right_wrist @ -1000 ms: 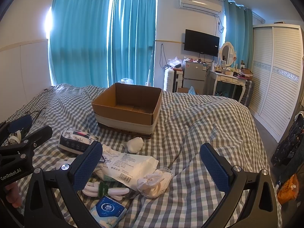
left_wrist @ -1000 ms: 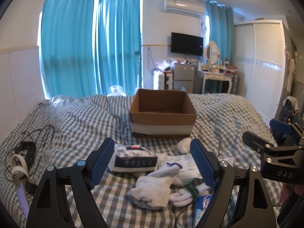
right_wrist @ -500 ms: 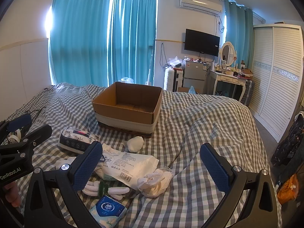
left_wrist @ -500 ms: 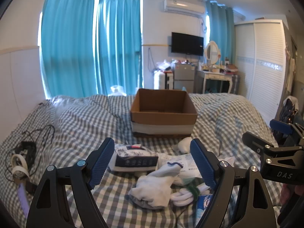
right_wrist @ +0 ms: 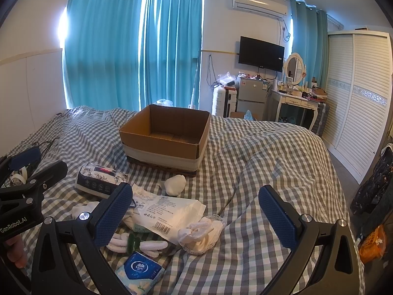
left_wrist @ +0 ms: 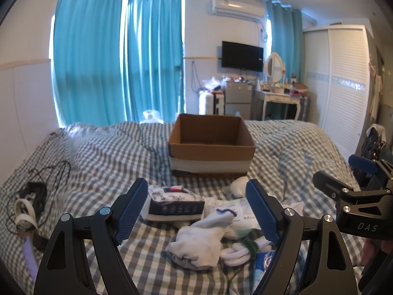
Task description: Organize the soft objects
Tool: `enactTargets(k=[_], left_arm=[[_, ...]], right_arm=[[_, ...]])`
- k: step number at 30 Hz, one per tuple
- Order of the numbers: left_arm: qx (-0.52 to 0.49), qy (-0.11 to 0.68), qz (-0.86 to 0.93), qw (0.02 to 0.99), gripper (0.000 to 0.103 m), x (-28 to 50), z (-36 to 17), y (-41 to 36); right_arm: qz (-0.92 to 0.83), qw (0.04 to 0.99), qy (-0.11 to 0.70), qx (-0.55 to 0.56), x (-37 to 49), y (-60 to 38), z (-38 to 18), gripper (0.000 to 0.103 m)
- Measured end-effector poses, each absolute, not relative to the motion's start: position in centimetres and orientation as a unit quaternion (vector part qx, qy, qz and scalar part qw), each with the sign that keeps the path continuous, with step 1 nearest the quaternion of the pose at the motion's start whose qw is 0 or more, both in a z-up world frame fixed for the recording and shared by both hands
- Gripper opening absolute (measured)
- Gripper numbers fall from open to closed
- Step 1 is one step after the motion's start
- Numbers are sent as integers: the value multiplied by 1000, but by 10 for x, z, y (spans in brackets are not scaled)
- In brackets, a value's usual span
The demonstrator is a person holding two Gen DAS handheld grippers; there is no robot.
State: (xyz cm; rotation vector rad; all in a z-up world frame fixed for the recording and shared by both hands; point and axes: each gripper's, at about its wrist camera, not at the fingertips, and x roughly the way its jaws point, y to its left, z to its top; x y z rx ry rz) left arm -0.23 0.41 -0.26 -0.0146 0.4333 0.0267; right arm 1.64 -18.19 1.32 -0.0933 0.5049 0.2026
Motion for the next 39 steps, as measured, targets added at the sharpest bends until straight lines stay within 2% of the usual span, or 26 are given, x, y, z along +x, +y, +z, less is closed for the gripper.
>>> enactTargets(k=[18,29,33,39], left_arm=[[-7,212,10,977,83,-4,-2,3],[3,218,14,976,83,-14,20,9],[22,243,20,970,83,-19,6,16],[20,301,-1,954,83,-21,-41,28]], right_arm=[[100,962,250,-47,17,-181,14,103],[99,962,246,-64,7,-178,27,103],[103,958,259,-74,3,-178,31,103],[141,931,322,-98,1,-164,-9,103]])
